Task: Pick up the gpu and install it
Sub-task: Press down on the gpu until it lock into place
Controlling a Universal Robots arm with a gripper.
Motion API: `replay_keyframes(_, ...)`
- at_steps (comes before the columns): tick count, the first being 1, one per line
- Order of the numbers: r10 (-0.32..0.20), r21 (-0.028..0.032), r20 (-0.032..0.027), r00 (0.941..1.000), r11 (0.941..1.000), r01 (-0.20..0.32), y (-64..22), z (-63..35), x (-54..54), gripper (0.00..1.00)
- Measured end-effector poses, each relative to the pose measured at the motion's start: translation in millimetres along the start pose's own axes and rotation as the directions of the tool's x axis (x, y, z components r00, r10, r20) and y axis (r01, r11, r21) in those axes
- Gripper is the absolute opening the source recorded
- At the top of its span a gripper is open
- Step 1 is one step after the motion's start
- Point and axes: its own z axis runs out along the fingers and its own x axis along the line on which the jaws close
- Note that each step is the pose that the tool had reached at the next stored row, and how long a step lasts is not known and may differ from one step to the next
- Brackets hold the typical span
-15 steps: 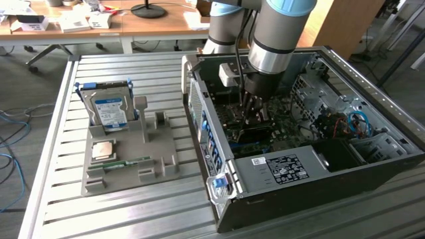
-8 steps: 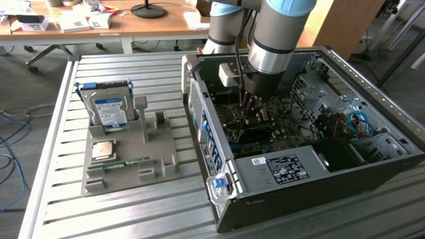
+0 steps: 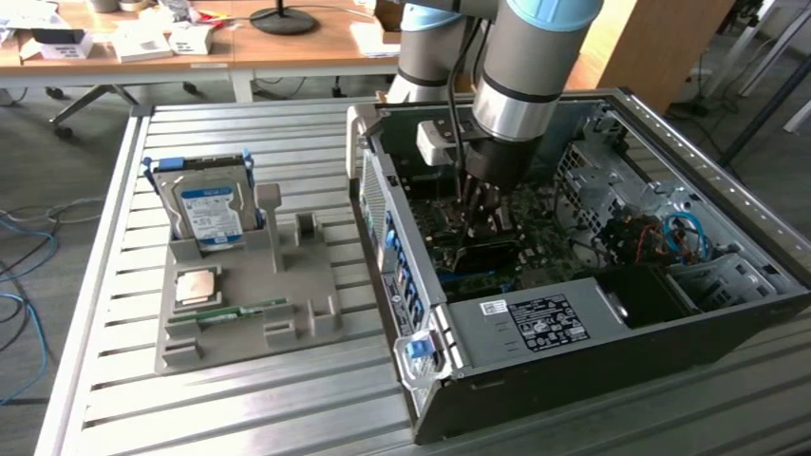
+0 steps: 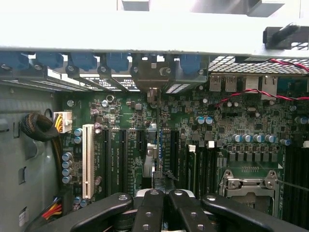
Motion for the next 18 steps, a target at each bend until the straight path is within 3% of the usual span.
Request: replay_keyframes(18, 0.000, 0.0000, 0.0001, 1.0000, 1.0000, 0.000, 0.1, -3.9, 0.0, 0.11)
